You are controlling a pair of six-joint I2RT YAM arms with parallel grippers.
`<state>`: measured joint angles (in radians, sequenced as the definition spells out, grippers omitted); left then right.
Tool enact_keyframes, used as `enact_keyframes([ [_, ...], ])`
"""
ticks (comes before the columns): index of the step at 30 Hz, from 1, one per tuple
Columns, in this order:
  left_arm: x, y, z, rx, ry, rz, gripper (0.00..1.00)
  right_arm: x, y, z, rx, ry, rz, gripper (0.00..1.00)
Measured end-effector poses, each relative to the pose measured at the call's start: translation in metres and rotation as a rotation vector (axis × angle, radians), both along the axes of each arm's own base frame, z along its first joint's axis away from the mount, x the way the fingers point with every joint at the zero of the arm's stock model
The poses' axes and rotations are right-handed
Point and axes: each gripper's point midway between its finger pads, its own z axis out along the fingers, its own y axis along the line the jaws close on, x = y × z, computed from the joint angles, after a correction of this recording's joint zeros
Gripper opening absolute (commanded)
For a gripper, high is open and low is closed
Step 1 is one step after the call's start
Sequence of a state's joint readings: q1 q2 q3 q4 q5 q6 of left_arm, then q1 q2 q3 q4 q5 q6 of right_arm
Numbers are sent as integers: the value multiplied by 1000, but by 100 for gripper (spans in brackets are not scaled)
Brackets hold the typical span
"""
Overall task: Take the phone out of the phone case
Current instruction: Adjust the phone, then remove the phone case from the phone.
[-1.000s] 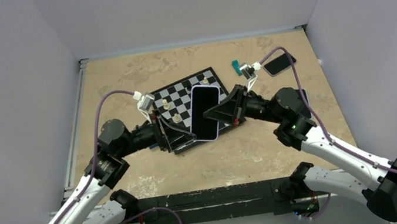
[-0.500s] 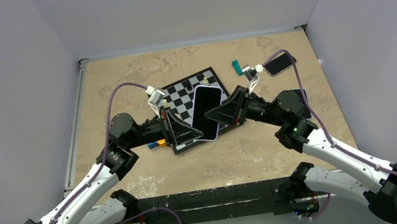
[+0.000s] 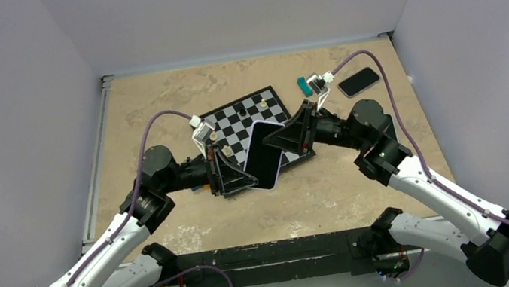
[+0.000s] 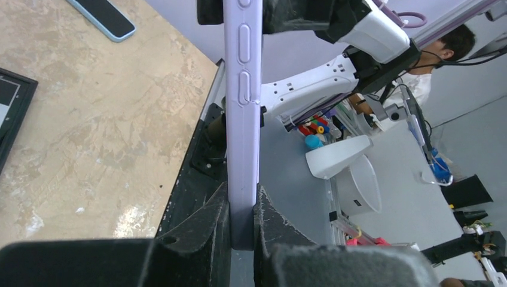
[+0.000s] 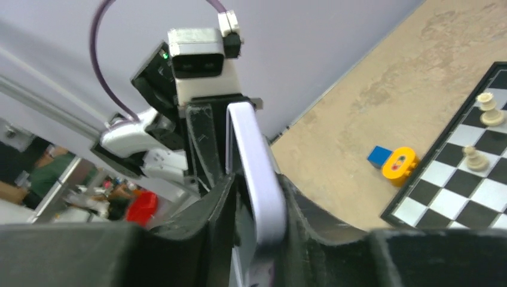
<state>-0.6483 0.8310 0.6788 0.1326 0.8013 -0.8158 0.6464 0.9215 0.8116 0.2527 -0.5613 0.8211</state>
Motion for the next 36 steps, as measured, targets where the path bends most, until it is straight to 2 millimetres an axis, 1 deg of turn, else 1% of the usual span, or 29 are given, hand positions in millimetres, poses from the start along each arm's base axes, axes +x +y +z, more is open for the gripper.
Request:
enact_keyframes([
  [1,-1,0,0,1,0,-8,0,2,0,1,1,-2,9,0],
  [2,-2,0,0,2,-5,-14,0,1,1,0,1,2,32,0],
  [3,-4,1,-1,5,-3,-23,12,-1,3,2,10,6,60,0],
  [4,-5,1,-1,6,-8,-33,34,-3,6,5,17,1,87,0],
  [5,-5,3,0,8,-11,-31,46,-4,7,7,26,-2,108,0],
  [6,-5,4,1,14,-17,-28,48,-4,8,8,35,-4,120,0],
  [8,-6,6,4,37,-16,-18,51,-4,8,7,35,3,132,0],
  [11,-10,12,11,41,-49,4,47,-5,7,3,24,25,155,0],
  [14,-15,18,15,37,-75,20,37,-8,5,4,26,39,180,0],
  [18,-16,19,13,42,-83,14,39,-12,3,9,38,43,206,0],
  [22,-18,16,10,47,-71,-26,44,-9,2,14,58,44,199,0],
  [24,-19,13,8,47,-65,-49,43,-9,1,17,68,37,198,0],
  [26,-20,11,6,47,-61,-71,37,-9,1,20,78,34,198,0],
  [29,-22,11,6,45,-63,-91,13,-9,1,23,91,31,202,0],
  [30,-23,11,7,41,-68,-95,8,-8,2,23,93,34,203,0],
  [32,-24,11,9,36,-78,-97,4,-9,3,24,98,32,214,0],
  [33,-24,12,9,32,-83,-98,1,-10,3,25,102,22,224,0],
  [36,-29,12,14,-18,-159,-124,0,-16,4,32,126,7,269,0],
])
